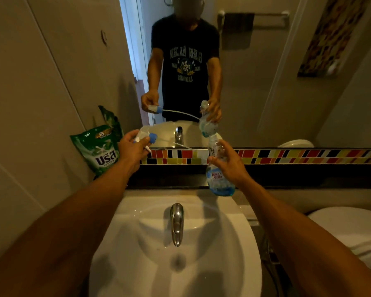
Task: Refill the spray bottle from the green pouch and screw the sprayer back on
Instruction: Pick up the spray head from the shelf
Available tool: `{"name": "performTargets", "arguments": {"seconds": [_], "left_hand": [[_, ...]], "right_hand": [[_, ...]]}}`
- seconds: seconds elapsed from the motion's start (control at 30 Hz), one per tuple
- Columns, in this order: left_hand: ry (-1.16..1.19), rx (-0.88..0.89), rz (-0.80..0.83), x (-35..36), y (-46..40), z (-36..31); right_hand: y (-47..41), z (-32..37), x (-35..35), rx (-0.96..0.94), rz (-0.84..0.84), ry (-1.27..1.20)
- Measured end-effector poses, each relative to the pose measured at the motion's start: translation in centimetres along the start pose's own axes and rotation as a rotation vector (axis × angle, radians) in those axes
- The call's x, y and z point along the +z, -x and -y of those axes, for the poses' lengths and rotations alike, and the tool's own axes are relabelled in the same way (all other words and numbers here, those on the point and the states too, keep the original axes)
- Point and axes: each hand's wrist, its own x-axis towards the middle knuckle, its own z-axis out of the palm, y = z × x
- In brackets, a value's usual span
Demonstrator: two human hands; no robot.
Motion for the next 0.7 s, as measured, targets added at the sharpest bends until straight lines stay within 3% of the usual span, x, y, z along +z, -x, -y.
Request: {"name": "performTargets", "arguments": {"seconds": [0.37,0.7], "left_hand": [[0.052,0.104,0.042,-1.6,1.3,-8.7],[-0.003,0.19,0.123,-1.7,2.3,-11.2]], "right_hand": [[4.3,1.1,0.9,0.027,0.001,0.071],[5.3,1.6,1.2,0.033,0.019,0.099]]}}
